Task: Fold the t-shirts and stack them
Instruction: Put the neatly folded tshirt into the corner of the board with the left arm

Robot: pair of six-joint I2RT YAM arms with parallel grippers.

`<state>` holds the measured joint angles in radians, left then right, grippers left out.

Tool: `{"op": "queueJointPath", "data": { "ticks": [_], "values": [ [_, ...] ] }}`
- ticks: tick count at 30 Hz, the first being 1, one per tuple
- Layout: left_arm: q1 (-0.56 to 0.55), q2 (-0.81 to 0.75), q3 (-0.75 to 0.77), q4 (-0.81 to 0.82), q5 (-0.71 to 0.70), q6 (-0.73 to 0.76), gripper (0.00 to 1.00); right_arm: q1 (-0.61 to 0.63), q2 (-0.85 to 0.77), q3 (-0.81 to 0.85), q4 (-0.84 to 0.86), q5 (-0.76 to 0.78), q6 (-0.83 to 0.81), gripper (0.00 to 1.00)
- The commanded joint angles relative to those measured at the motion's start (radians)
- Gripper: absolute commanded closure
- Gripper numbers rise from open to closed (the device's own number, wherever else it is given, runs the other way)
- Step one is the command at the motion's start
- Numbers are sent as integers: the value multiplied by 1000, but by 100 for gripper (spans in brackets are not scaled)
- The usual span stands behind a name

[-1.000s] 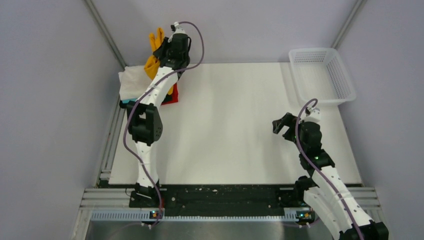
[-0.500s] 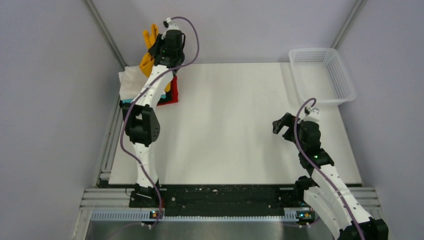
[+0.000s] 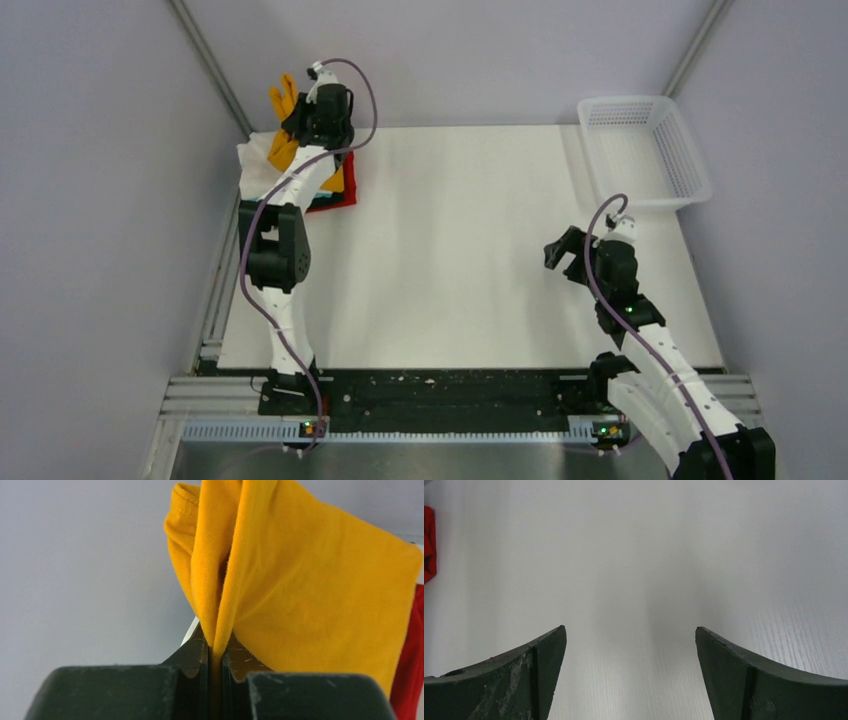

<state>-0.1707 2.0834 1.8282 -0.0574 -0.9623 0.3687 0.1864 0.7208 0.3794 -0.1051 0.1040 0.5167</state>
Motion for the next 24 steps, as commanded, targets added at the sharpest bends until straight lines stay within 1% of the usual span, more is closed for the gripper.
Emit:
{"op": "queueJointPath", "data": {
  "ticks": [1, 4, 8, 14, 18, 21, 24],
  "values": [
    [13, -66, -92, 209, -55, -37, 100, -7, 17, 28, 19, 3, 0, 3],
    [32, -55, -151, 259, -41, -72, 100, -5, 31, 30, 18, 1, 2, 3],
    [59, -26, -197, 348, -21, -47, 100, -6, 52, 34, 21, -1, 3, 3],
    [114, 30, -168, 363, 12, -30, 100, -7, 65, 38, 26, 8, 3, 4],
    [128, 38, -166, 390, 42, 8, 100, -6, 74, 40, 23, 17, 3, 4],
    [137, 50, -162, 433, 24, 30, 100, -6, 78, 42, 22, 19, 4, 4],
    [142, 58, -148, 431, 39, 34, 100, -6, 84, 42, 21, 21, 4, 4]
  ]
}}
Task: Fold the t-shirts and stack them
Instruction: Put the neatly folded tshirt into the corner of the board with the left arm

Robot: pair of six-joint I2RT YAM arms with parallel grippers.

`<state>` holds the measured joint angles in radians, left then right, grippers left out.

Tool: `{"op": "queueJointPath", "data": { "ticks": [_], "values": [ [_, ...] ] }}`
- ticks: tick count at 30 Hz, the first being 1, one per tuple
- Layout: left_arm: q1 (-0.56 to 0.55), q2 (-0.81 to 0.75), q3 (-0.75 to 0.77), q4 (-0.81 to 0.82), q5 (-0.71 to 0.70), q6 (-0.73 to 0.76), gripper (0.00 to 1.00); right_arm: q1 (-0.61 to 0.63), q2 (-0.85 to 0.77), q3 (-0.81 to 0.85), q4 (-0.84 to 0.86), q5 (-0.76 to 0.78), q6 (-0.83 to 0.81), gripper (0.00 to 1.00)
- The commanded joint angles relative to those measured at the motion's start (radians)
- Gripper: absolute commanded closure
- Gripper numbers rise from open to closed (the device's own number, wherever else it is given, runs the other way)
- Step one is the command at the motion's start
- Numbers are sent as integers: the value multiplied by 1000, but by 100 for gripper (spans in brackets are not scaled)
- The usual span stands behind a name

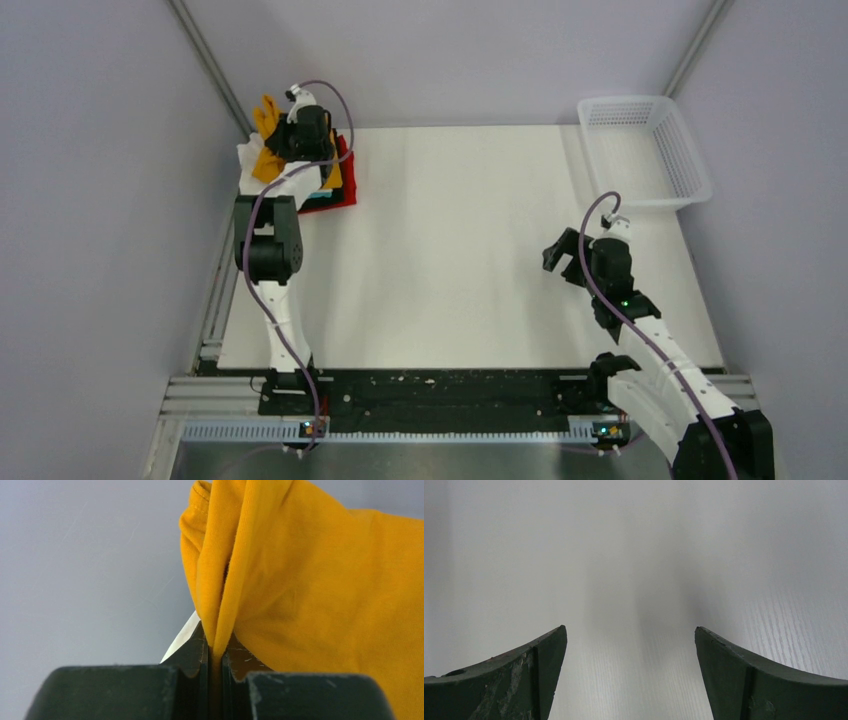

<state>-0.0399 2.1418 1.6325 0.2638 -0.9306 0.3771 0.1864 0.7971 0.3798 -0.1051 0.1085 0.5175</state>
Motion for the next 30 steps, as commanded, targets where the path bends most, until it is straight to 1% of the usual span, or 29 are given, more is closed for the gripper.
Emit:
{"op": "queueJointPath", "data": {
  "ticks": [1, 3, 6, 9, 10, 11, 12, 13, 14, 16, 18, 20, 22, 24, 25, 27, 28, 30],
  "values": [
    [14, 13, 65, 116, -8, 30, 100, -6, 8, 42, 22, 16, 2, 4],
    [14, 38, 77, 174, -47, 66, 100, -6, 12, 42, 22, 17, 1, 4],
    [12, 48, 72, 214, -35, 120, 100, -7, 13, 45, 13, 22, 3, 4],
    [11, 73, 71, 345, -127, 214, 100, -5, 12, 39, 21, 29, 2, 4],
    [11, 82, 73, 377, -151, 235, 85, -6, 12, 40, 23, 28, 2, 4],
    [10, 90, 77, 400, -174, 253, 61, -6, 14, 41, 21, 25, 2, 4],
    [9, 97, 82, 414, -191, 265, 40, -6, 17, 43, 20, 23, 3, 4],
    [9, 99, 86, 417, -202, 269, 8, -7, 17, 44, 18, 19, 2, 4],
    [9, 100, 89, 411, -209, 264, 2, -6, 16, 46, 16, 18, 3, 4],
    [8, 88, 92, 359, -210, 210, 1, -6, 12, 48, 13, 15, 3, 4],
    [6, 60, 93, 229, -195, 110, 1, -6, 5, 47, 10, 12, 3, 4],
    [6, 19, 88, 68, -137, -37, 1, -7, -3, 48, 9, 11, 4, 4],
    [4, -31, 91, -108, -49, -223, 1, -7, -8, 48, 10, 11, 4, 4],
    [-2, -96, 68, -223, 42, -385, 1, -6, -10, 50, 12, 3, 4, 4],
    [-8, -133, 39, -239, 77, -451, 1, -7, -10, 50, 14, -5, 4, 4],
    [-29, -217, -39, -213, 122, -539, 1, -6, -8, 50, 21, -18, 4, 4],
    [-44, -256, -73, -195, 125, -568, 1, -6, -7, 50, 24, -19, 2, 4],
    [-87, -331, -125, -164, 83, -604, 1, -6, -2, 52, 22, -18, 1, 4]
  ]
}}
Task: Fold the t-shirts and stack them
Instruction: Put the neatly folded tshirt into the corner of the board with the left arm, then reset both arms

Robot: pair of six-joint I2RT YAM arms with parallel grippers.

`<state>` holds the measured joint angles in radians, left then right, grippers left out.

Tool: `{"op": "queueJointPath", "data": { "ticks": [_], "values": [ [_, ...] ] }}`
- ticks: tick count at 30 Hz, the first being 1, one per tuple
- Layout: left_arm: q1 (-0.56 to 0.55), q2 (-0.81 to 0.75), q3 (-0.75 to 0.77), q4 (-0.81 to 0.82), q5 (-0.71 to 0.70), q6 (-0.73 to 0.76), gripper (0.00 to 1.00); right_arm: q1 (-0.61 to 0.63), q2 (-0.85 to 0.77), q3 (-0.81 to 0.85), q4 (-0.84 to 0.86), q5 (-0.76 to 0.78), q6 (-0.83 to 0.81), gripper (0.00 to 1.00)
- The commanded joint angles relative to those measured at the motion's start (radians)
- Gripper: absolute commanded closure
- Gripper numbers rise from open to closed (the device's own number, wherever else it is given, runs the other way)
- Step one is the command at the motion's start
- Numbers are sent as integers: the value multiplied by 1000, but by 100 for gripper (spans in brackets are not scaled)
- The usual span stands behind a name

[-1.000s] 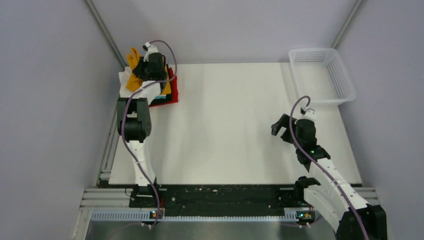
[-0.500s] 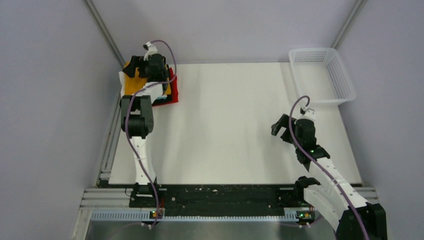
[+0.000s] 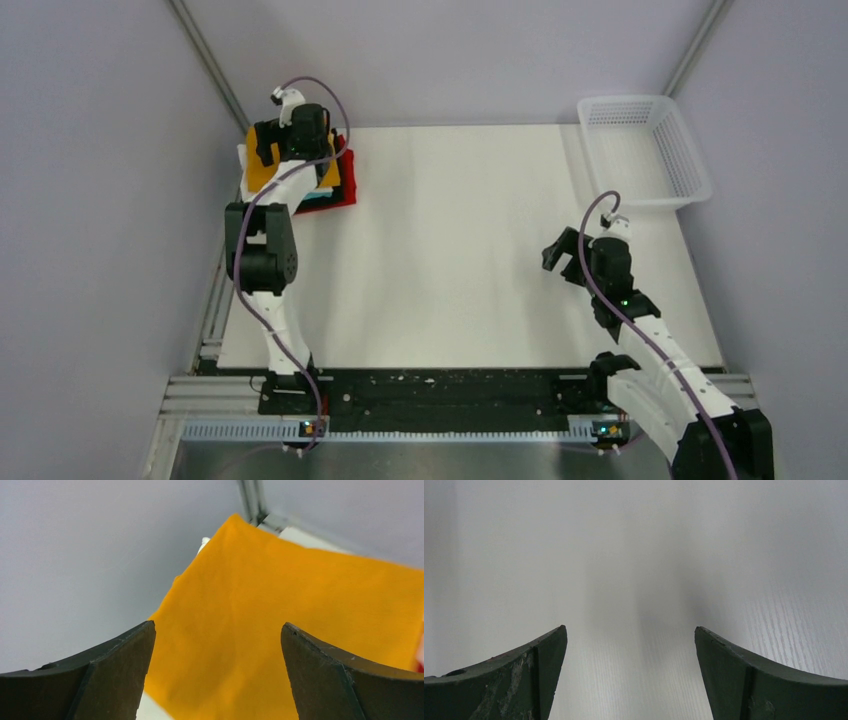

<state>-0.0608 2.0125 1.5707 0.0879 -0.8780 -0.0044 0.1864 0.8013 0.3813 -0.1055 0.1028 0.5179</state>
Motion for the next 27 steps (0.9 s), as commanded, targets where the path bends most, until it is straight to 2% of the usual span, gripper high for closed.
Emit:
{"op": "queueJointPath", "data": {
  "ticks": [1, 6, 9, 12, 14, 16, 19, 22, 24, 25, 27],
  "values": [
    [-88, -238, -76, 15, 14, -228, 1, -6, -5, 54, 20, -14, 1, 4],
    [-204, -392, -105, -73, 1, -271, 1, -7, -13, 47, 28, -39, -1, 4],
    [-243, -482, -121, -204, 182, -347, 1, -7, -23, 41, 29, -54, 2, 4],
    [-260, -593, -199, -303, 426, -449, 1, -6, -38, 39, 16, -65, 4, 3],
    [-277, -694, -331, -280, 572, -512, 1, -6, -55, 32, 10, -67, 10, 2],
    [-317, -821, -544, -201, 670, -509, 1, -7, -75, 19, 6, -68, 18, 1],
    [-375, -971, -781, -181, 628, -522, 1, -6, -110, -11, -3, -65, 26, 1],
    [-381, -1087, -941, -246, 559, -549, 1, -6, -145, -28, -30, -50, 36, 1],
    [-380, -1148, -1015, -283, 500, -575, 1, -6, -178, -39, -42, -37, 37, 1],
    [-381, -1170, -1046, -247, 468, -586, 1, -7, -194, -43, -48, -29, 37, 1],
    [-381, -1206, -1065, -207, 494, -567, 1, -7, -220, -47, -57, -20, 36, 1]
  ]
}}
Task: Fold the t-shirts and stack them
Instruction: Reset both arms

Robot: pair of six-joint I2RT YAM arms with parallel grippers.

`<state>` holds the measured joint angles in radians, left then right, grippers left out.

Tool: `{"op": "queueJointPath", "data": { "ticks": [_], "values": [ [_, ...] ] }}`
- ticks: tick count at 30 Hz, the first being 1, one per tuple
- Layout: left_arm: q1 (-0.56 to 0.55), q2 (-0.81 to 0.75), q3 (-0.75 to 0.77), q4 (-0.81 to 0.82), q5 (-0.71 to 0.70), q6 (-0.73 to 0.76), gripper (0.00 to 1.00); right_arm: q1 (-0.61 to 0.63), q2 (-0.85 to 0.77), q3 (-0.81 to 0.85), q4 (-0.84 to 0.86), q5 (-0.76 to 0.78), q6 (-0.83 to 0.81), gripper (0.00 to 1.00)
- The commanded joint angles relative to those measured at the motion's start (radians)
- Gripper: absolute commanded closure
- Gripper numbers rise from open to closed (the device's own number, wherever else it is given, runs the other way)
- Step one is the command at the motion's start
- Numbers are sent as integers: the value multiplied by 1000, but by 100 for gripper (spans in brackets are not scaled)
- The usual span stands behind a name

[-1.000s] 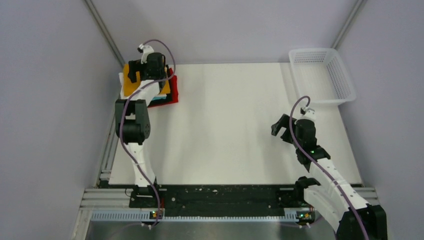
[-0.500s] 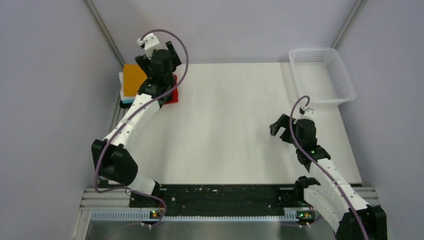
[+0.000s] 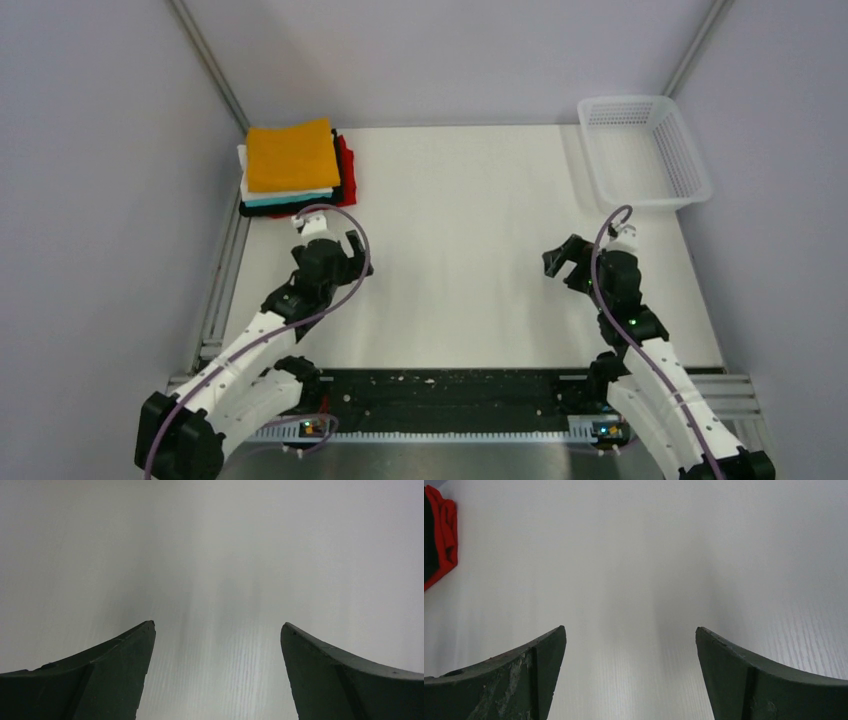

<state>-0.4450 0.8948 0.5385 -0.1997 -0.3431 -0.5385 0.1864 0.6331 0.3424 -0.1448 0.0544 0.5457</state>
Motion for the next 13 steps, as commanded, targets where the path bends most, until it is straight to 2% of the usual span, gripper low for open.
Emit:
{"op": "queueJointPath", "data": {
  "ticks": [1, 8, 13],
  "values": [
    [3, -102, -27, 76, -27, -37, 1, -6, -65, -9, -22, 35, 6, 1],
    [4, -92, -28, 62, -57, -41, 1, -5, -89, -25, -15, 60, -3, 1],
    [3, -66, 12, -10, -87, -64, 1, -7, -79, -23, -9, 73, -8, 1]
  ]
}}
